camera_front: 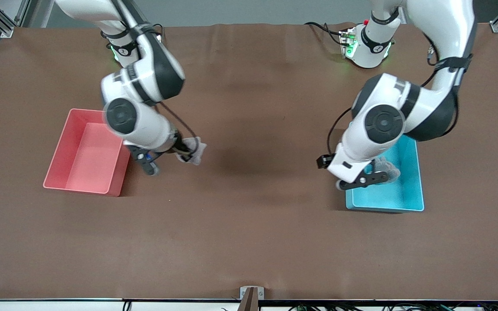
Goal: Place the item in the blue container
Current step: 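Lift the second plush with the right gripper and pass it to the left gripper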
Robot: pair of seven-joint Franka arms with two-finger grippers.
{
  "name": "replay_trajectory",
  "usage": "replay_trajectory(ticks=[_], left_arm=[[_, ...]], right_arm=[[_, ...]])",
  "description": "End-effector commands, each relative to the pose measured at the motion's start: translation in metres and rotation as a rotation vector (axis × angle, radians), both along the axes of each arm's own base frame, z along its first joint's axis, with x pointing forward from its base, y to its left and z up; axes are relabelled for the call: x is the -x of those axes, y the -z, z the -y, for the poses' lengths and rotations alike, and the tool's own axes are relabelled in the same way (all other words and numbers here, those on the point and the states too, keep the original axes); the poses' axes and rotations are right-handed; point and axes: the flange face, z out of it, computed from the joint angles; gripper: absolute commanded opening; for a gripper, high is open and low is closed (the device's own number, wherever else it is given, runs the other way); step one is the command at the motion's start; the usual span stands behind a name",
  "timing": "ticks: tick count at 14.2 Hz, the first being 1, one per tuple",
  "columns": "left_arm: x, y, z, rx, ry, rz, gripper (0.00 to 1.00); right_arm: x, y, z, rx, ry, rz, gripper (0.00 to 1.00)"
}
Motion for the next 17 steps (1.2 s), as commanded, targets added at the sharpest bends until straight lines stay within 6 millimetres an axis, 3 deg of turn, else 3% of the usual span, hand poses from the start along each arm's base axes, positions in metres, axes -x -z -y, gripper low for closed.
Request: replay_trajectory(ticks=[1,3,6,8,11,12,13,17], left_arm=[[-0.007,0.024,0.034,0.035,-0.086,0.031,1.0],[0.001,0.052,0.066,0.052,-0.158,0.04,1.0],[0.009,0.085,0.095,0.079,-0.254,0.042,1.0],[0.013,0.101,0.113,0.151,-0.325,0.024,1.0],[0.014,0.124,0.125,0.233,-0.481,-0.021,1.0],[0.015,0.132,0.131,0.261,-0.525,-0.032,1.0],[0.017,0.137,0.138,0.29,-0.554,-0.042,1.0],[0.027,0.162,0.149,0.367,-0.7,-0.198,1.0]], right_arm=[[0.008,0.039,-0.047,0.022,0.063,0.045,0.06],[0.02,0.072,-0.074,0.057,0.081,0.069,0.06],[0.031,0.118,-0.108,0.073,0.108,0.088,0.06],[0.037,0.134,-0.125,0.066,0.116,0.111,0.08],[0.032,0.139,-0.12,0.072,0.112,0.122,0.21],[0.029,0.137,-0.117,0.071,0.111,0.124,0.53],[0.028,0.134,-0.116,0.071,0.113,0.126,1.0],[0.001,0.118,-0.084,0.07,0.083,0.11,1.0]])
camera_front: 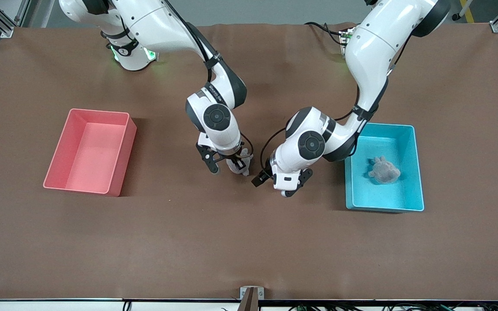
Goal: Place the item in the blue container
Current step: 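Lift the second plush with the right gripper and pass it to the left gripper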
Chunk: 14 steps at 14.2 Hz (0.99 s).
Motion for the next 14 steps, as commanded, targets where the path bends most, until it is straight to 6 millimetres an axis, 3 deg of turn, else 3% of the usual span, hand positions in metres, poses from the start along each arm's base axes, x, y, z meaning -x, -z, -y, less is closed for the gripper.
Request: replay_trajectory(ticks=[1,2,4,8,10,14], left_arm=[[0.01,0.01,0.02,0.069,-0.068,-0.078,1.0],[0.019,0.014,0.031,0.068,-0.055,-0.083,1.0],[0.022,0.027,0.033,0.073,-0.086,-0.103,1.0],[0.045,0.039,0.061,0.08,-0.074,-0.112,1.0],[0.041,0.042,0.062,0.096,-0.108,-0.082,1.0],[0.057,0.049,0.087,0.129,-0.147,-0.013,1.0]], right_arm=[[-0.021,-0.03,0.033,0.016,-0.078,-0.042,1.0],[-0.03,-0.047,0.053,0.018,-0.121,-0.061,1.0],[-0.042,-0.076,0.095,0.02,-0.27,-0.118,1.0],[-0.068,-0.124,0.206,-0.024,-0.509,-0.206,1.0],[-0.077,-0.144,0.265,-0.06,-0.599,-0.222,1.0],[-0.086,-0.178,0.388,-0.053,-0.845,-0.227,1.0]])
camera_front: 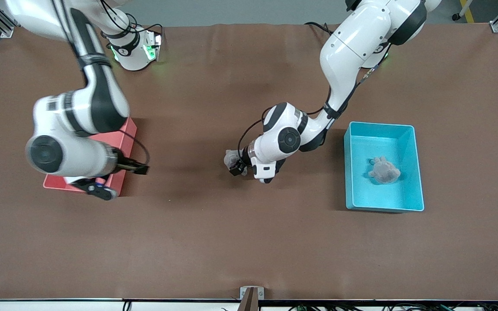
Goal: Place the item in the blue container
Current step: 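Carry the second plush to the cyan tray while the right gripper withdraws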
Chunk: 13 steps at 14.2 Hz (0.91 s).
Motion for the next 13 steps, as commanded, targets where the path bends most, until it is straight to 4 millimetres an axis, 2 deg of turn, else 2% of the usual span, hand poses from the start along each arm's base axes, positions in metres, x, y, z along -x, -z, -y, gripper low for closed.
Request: replay_trajectory(ticks=[1,2,3,5,7,8,9,11,13], left_arm=[[0.004,0.007,0.013,0.021,-0.032,0.03,1.0],[0.005,0.009,0.014,0.016,-0.024,0.035,1.0],[0.01,0.01,0.018,0.014,-0.002,0.042,0.94],[0.006,0.011,0.013,0.003,0.006,0.057,0.63],[0.003,0.012,0.011,-0.024,0.033,0.09,0.17],[0.0,0.013,0.007,-0.034,0.035,0.095,0.04],[-0.002,0.01,0.005,-0.036,0.033,0.097,0.0],[-0.017,-0.001,-0.009,-0.061,0.024,0.117,0.0],[-0.033,-0.04,-0.03,-0.109,0.05,0.13,0.0]], right_arm=[[0.008,-0.024,0.066,-0.019,-0.136,0.006,1.0],[0.009,-0.032,0.091,-0.009,-0.147,0.011,1.0],[0.011,-0.04,0.112,-0.012,-0.157,0.016,1.0],[0.016,-0.052,0.143,-0.022,-0.144,0.025,1.0],[0.018,-0.059,0.16,-0.027,-0.14,0.039,1.0],[0.02,-0.069,0.173,-0.028,-0.131,0.056,1.0],[0.021,-0.075,0.183,-0.031,-0.135,0.067,1.0],[0.021,-0.09,0.187,-0.032,-0.146,0.073,1.0],[0.02,-0.097,0.187,-0.03,-0.147,0.071,1.0]])
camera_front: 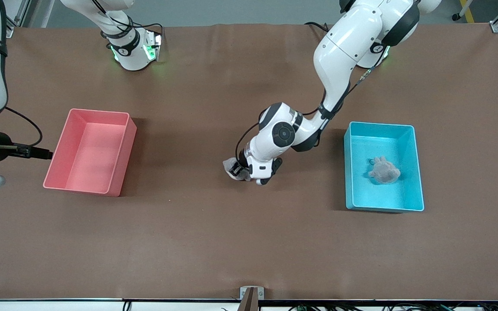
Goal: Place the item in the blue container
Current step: 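Carry the second plush to the cyan tray while the right gripper withdraws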
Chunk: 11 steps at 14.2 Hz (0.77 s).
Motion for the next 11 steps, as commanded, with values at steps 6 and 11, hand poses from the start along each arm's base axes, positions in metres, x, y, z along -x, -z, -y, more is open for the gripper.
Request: replay_trajectory(ticks=[6,11], left_arm=[[-0.037,-0.166,-0.142,-0.257,0.264,0.049,0.0],[-0.041,-0.175,-0.304,-0.343,0.546,-0.052,0.0]], right_arm=[[-0.007,-0.023,-0.001,0.019,-0.012,0.028,1.0],[-0.006,-0.032,-0.005,0.008,-0.013,0.032,1.0]])
